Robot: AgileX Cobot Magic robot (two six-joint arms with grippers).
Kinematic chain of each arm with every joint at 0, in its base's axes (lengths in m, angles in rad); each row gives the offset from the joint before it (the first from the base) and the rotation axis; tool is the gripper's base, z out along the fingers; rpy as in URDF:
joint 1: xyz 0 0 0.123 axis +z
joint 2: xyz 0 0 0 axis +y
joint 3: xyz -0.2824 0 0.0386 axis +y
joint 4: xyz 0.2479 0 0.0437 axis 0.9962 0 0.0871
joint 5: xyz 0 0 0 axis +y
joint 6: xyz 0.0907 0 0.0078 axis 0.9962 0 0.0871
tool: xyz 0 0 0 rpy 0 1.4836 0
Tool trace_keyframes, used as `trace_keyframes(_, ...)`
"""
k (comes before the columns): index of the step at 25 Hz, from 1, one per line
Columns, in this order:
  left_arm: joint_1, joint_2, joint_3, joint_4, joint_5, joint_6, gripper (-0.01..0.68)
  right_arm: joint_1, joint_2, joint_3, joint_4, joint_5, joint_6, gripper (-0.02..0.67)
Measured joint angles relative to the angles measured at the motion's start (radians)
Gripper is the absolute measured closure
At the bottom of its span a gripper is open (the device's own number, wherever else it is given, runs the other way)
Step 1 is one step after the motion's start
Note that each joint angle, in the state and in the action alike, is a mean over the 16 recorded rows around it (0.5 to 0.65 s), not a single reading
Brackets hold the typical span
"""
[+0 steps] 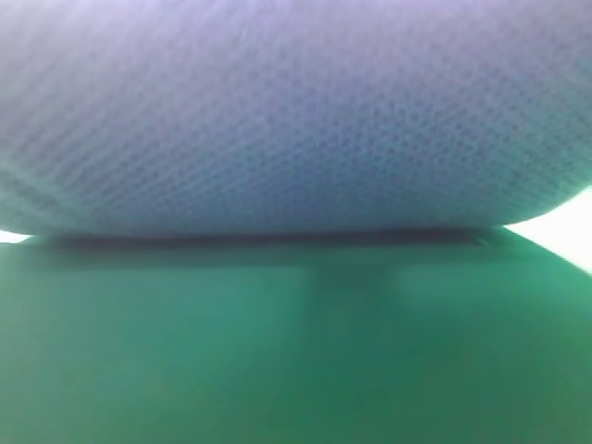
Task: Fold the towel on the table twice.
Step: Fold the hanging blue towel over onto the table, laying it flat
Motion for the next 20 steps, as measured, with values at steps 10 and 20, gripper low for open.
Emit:
trace_keyframes(10, 0.004, 0.089, -0.010, -0.015, -0.094, 0.012, 0.673, 0.057, 0.124, -0.024, -0.127, -0.061, 0.055, 0.649)
trace_keyframes(20, 0.006, 0.417, -0.208, 0.032, -0.223, 0.013, 0.673, -0.013, 0.443, -0.225, -0.225, -0.150, 0.059, 0.649)
